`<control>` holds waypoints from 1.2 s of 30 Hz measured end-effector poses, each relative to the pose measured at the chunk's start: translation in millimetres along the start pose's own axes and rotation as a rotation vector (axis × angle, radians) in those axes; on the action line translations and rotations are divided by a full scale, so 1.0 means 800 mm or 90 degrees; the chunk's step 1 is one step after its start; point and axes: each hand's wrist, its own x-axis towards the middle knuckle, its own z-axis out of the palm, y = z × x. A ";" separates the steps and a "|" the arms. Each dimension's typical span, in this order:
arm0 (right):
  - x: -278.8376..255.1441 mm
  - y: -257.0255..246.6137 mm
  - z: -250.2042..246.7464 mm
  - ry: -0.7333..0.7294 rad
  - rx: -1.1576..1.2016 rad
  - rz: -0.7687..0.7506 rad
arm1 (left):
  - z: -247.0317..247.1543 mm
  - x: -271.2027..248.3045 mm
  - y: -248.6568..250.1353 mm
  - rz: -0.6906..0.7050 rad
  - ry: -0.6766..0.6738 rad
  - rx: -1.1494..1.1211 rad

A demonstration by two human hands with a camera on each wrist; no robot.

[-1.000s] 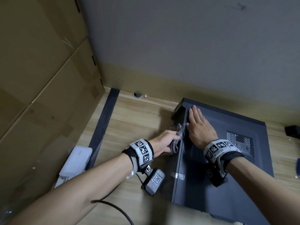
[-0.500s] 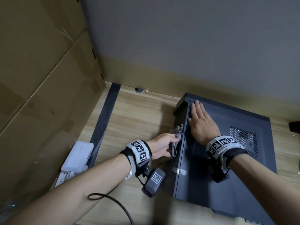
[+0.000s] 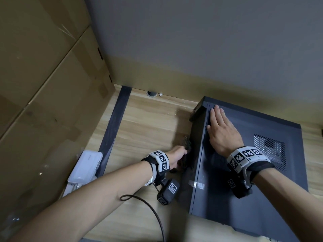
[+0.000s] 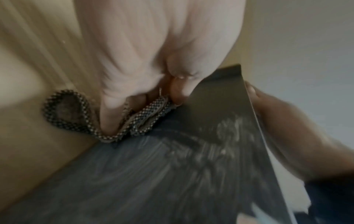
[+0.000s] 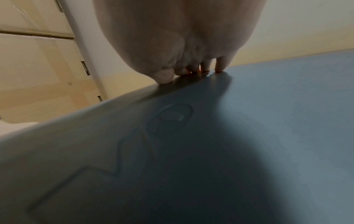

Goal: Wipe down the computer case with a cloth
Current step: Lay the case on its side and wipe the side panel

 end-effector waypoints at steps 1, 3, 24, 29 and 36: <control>0.000 0.000 0.000 -0.002 0.000 0.001 | 0.000 0.000 -0.006 -0.001 0.013 0.017; 0.003 -0.002 -0.001 -0.002 0.004 0.002 | -0.003 0.001 -0.021 -0.003 0.015 0.041; -0.096 -0.038 0.013 0.022 -0.019 -0.019 | -0.012 -0.054 -0.069 0.039 -0.131 -0.080; -0.092 -0.039 0.012 0.023 -0.013 -0.035 | -0.006 -0.083 -0.058 0.100 -0.167 -0.091; -0.092 -0.027 0.011 0.032 0.008 -0.069 | 0.007 -0.093 -0.040 0.155 -0.168 -0.065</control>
